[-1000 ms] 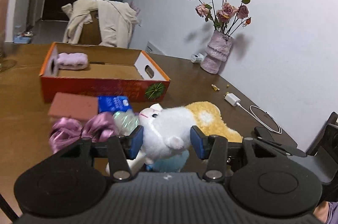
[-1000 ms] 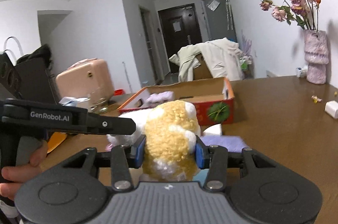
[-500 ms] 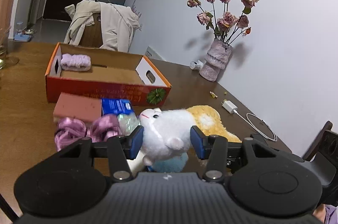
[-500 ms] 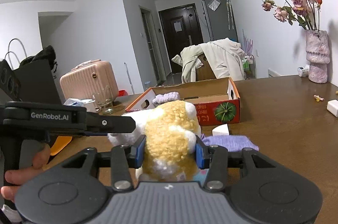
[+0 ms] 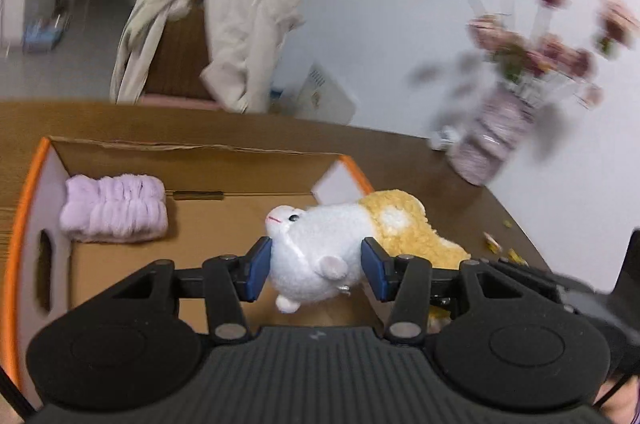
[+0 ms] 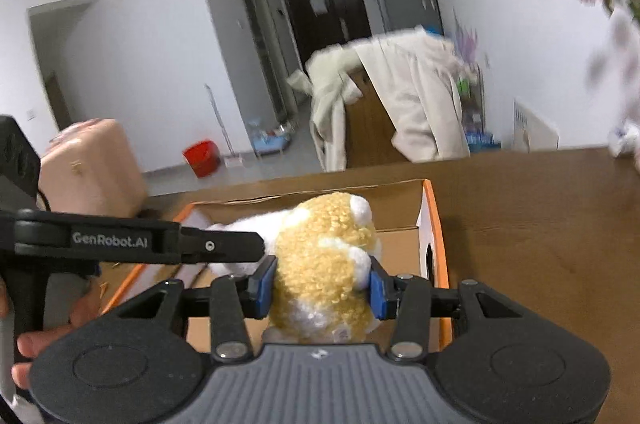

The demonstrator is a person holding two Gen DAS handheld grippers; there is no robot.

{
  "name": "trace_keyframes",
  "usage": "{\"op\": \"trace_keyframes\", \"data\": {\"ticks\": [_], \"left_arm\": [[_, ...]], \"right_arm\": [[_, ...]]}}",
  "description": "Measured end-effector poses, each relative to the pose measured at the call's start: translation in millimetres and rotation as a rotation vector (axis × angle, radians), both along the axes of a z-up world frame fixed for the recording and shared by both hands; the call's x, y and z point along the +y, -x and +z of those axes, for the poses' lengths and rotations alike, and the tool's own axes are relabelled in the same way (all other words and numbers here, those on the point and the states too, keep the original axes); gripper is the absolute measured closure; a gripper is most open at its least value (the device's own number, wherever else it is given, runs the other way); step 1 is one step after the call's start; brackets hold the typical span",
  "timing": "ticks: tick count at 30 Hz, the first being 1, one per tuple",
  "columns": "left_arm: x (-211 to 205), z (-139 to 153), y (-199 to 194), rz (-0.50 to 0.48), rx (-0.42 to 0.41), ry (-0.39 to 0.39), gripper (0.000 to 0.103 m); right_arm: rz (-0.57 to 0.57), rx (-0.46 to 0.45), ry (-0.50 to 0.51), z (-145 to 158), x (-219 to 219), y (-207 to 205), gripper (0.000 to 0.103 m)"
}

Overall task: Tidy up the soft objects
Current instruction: 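Carry the plush toy into the box beside the hair band and release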

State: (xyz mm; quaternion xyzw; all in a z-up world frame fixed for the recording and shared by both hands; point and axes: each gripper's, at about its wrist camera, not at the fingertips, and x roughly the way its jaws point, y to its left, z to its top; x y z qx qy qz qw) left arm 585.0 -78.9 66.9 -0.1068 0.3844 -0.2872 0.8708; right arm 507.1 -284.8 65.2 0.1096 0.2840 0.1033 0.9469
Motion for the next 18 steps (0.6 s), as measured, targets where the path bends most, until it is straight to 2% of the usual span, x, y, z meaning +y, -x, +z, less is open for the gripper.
{"op": "trace_keyframes", "data": {"ticks": [4,7,10,13,18], "left_arm": [[-14.7,-23.7,-60.0,0.030,0.052,-0.035,0.054],[-23.0,-37.8,-81.2,0.037,0.078,-0.063,0.054],[-26.1,-43.0,-84.2,0.052,0.054,-0.084,0.044],[-23.6,-38.3,-77.4,0.059,0.029,-0.087,0.043],[-9.5,-4.5,-52.3,0.064,-0.033,-0.115,0.041]], "right_arm": [[-0.039,0.086,-0.033,-22.1,-6.8,-66.8,0.059],[-0.070,0.125,0.014,-35.7,-5.1,-94.2,0.059],[-0.094,0.147,0.088,-43.7,0.8,-106.7,0.054],[-0.082,0.138,0.138,-43.1,6.1,-108.5,0.047],[-0.093,0.087,0.178,-19.0,2.4,-91.1,0.046]]}}
